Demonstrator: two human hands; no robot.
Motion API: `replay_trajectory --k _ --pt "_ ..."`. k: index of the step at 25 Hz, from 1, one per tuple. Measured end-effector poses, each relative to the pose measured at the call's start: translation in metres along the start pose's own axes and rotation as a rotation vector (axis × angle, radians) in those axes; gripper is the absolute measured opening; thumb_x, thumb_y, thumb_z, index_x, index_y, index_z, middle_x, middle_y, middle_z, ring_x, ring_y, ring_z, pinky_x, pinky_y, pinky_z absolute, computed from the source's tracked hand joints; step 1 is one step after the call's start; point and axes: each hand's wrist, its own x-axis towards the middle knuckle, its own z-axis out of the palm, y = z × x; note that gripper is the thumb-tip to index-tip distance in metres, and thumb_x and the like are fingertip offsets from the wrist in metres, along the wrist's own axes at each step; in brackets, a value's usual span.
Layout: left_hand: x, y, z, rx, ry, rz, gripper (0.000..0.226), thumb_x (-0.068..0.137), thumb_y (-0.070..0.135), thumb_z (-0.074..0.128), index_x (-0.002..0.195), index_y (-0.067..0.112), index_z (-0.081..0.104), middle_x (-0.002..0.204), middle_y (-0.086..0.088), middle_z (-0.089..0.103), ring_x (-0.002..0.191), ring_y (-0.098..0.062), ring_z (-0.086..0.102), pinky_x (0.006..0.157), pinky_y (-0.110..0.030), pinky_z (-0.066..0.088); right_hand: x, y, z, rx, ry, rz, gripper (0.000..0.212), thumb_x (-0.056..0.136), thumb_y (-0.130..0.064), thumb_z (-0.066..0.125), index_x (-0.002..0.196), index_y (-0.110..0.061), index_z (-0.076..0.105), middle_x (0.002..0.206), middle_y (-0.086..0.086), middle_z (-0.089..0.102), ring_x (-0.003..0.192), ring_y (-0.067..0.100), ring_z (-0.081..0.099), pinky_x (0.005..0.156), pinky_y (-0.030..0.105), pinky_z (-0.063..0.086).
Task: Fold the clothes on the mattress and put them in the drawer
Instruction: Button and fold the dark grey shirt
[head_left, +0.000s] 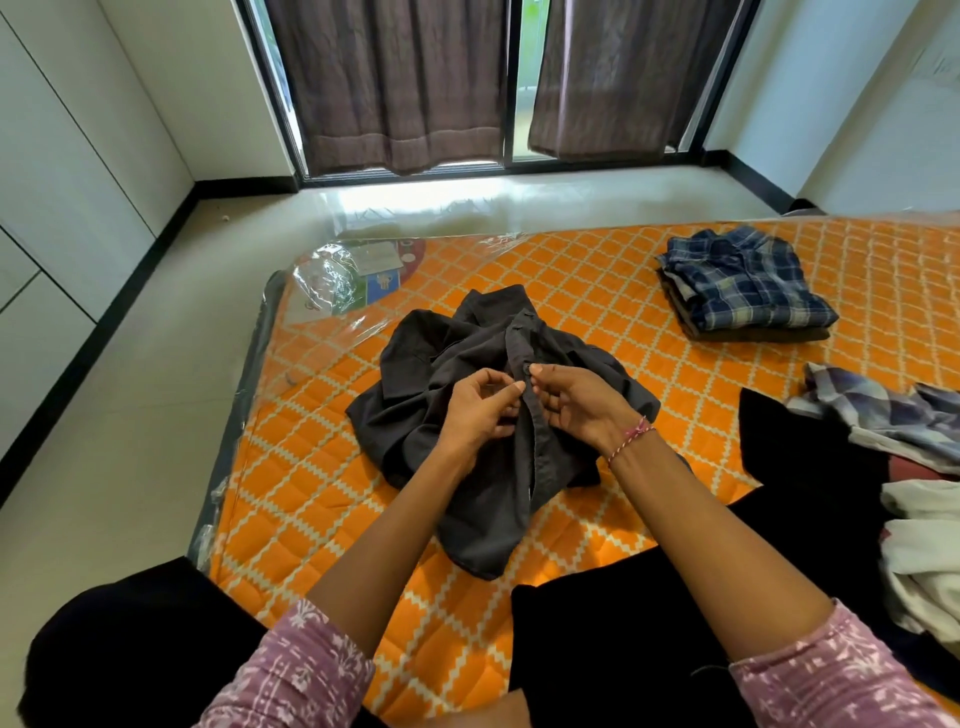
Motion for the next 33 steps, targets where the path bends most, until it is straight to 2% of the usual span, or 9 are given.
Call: replay_trajectory --k 4,8,10,14,16,21,25,28,33 --pt "-0.008 -0.025 0.006 0.198 -0.056 0.047 0.008 0.090 0.016 0.063 0.095 0.010 0.062 0.088 -0.009 0.064 0.082 -0.016 0.062 0.068 -0.030 0.053 0.018 -0.019 0.010 -0.023 0.052 -0.025 0.017 0.095 -0.013 0.054 0.080 -0.014 0.060 0.067 -0.004 0.055 0.058 0.005 0.052 0.049 0.017 0.048" --pt "-0.008 -0.033 0.011 0.081 -0.103 -0.050 0.014 0.094 0.006 0.055 0.082 0.013 0.058 0.071 -0.002 0.060 0.063 -0.009 0.056 0.060 -0.019 0.050 0.024 -0.008 0.015 -0.107 0.117 -0.116 0.015 0.094 -0.010 0.057 0.080 -0.013 0.061 0.075 -0.001 0.057 0.066 0.007 0.053 0.060 0.019 0.047" --pt "-0.012 -0.040 0.012 0.019 -0.110 -0.117 0.015 0.096 0.007 0.053 0.083 0.012 0.058 0.065 0.003 0.060 0.056 -0.006 0.055 0.056 -0.017 0.050 0.013 0.008 0.007 -0.379 0.176 -0.248 0.006 0.088 -0.014 0.065 0.084 -0.013 0.061 0.081 0.002 0.061 0.072 0.009 0.058 0.066 0.021 0.049" --pt "-0.022 -0.058 0.008 -0.007 -0.040 -0.089 0.016 0.095 0.002 0.052 0.083 0.013 0.052 0.066 -0.001 0.056 0.058 -0.008 0.055 0.054 -0.015 0.049 -0.028 0.066 -0.015 -1.081 0.408 -0.509 0.028 0.073 -0.039 0.076 0.082 -0.018 0.060 0.077 -0.005 0.061 0.070 0.008 0.057 0.057 0.020 0.042" --pt "-0.025 -0.064 0.006 -0.013 0.019 -0.060 0.020 0.092 -0.003 0.054 0.086 0.016 0.047 0.067 -0.003 0.056 0.060 -0.008 0.057 0.054 -0.016 0.049 -0.038 0.084 -0.018 -1.181 0.432 -0.518 0.025 0.076 -0.039 0.075 0.084 -0.017 0.065 0.083 -0.001 0.065 0.076 0.014 0.061 0.063 0.027 0.047" --pt "-0.030 -0.067 -0.003 0.012 -0.036 -0.014 0.019 0.091 -0.004 0.054 0.087 0.014 0.052 0.065 -0.004 0.051 0.059 -0.009 0.055 0.058 -0.018 0.050 -0.029 0.095 -0.017 -1.166 0.347 -0.428 0.029 0.074 -0.040 0.076 0.086 -0.017 0.062 0.084 -0.003 0.062 0.079 0.014 0.058 0.070 0.031 0.049" --pt "-0.029 -0.065 -0.006 0.027 -0.075 -0.048 0.017 0.091 -0.004 0.055 0.091 0.013 0.058 0.067 -0.004 0.055 0.057 -0.004 0.056 0.057 -0.015 0.048 -0.020 0.102 -0.021 -0.839 0.336 -0.369 0.010 0.081 -0.021 0.072 0.079 -0.011 0.072 0.076 0.000 0.069 0.078 0.013 0.063 0.068 0.024 0.046" --pt "-0.030 -0.065 -0.010 0.024 -0.093 -0.054 0.014 0.091 -0.004 0.055 0.098 0.006 0.061 0.060 0.003 0.059 0.060 -0.003 0.060 0.060 -0.015 0.050 -0.019 0.103 -0.026 -0.557 0.317 -0.326 0.010 0.086 -0.010 0.066 0.079 -0.008 0.072 0.077 0.006 0.069 0.078 0.017 0.064 0.075 0.031 0.050" --pt "-0.039 -0.057 -0.015 0.010 -0.024 -0.093 0.013 0.089 -0.005 0.058 0.095 0.003 0.067 0.068 0.001 0.066 0.063 -0.001 0.064 0.059 -0.014 0.052 -0.022 0.112 -0.018 -0.467 0.385 -0.370 0.011 0.082 -0.008 0.070 0.072 -0.013 0.071 0.071 0.004 0.069 0.070 0.011 0.062 0.066 0.026 0.048"
